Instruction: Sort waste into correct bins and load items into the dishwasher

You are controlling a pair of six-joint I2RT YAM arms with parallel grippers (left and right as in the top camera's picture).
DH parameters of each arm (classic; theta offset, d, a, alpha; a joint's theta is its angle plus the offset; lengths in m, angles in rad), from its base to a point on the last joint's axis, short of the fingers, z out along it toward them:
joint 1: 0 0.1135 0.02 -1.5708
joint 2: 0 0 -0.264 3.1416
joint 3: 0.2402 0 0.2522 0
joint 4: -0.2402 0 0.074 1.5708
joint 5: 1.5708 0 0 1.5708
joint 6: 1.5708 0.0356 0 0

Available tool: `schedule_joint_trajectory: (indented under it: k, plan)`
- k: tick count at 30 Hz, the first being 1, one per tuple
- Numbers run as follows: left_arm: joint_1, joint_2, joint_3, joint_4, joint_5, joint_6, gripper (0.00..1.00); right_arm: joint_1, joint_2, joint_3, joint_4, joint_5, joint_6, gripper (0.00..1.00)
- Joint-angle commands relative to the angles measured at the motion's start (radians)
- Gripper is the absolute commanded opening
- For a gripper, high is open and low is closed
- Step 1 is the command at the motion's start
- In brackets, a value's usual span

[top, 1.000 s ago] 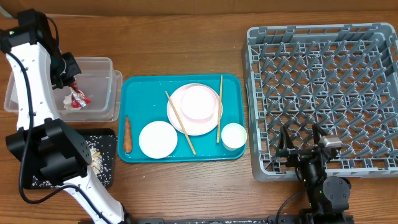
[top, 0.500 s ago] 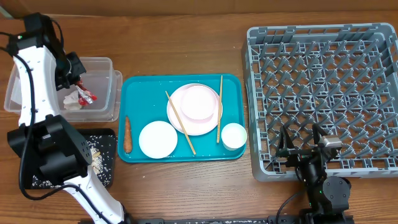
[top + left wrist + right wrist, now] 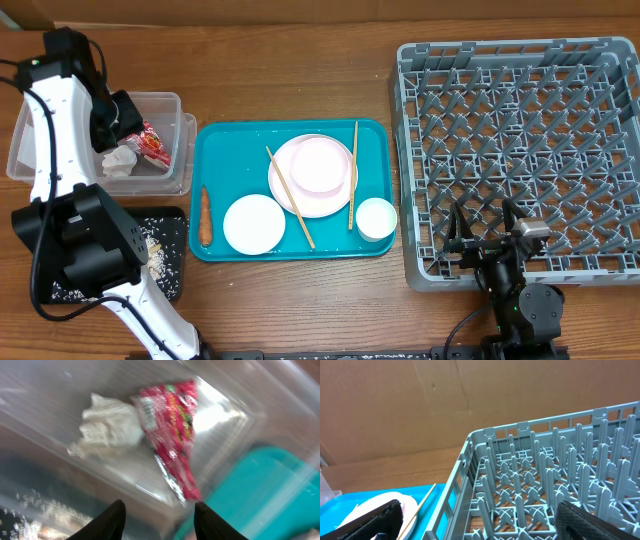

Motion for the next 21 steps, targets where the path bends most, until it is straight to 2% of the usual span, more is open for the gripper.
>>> schedule_joint_trajectory:
  k: [1, 3, 8, 12, 14, 15, 21]
  plan:
    - [-0.01, -0.044, 0.129, -0.069, 0.136, -0.011, 0.45, 0.004, -0.012, -0.011, 0.006, 0.003, -0.008, 1.0]
    - [-0.01, -0.072, 0.163, -0.105, 0.166, -0.027, 0.42, 0.004, -0.012, -0.011, 0.006, 0.003, -0.008, 1.0]
    - [-0.021, -0.192, 0.172, -0.161, 0.296, -0.032, 0.41, 0.004, -0.012, -0.011, 0.006, 0.003, -0.008, 1.0]
    - [-0.07, -0.264, 0.172, -0.272, 0.426, -0.032, 0.47, 0.004, -0.012, -0.011, 0.006, 0.003, -0.008, 1.0]
    - [-0.109, -0.281, 0.172, -0.344, 0.452, -0.032, 0.54, 0.004, -0.012, -0.011, 0.006, 0.003, -0.008, 1.0]
    - [-0.15, -0.284, 0.172, -0.39, 0.43, -0.032, 0.98, 0.004, -0.012, -0.011, 0.006, 0.003, -0.008, 1.0]
    - [-0.254, -0.278, 0.168, -0.391, 0.377, -0.02, 1.0, 0.004, -0.012, -0.011, 0.006, 0.003, -0.008, 1.0]
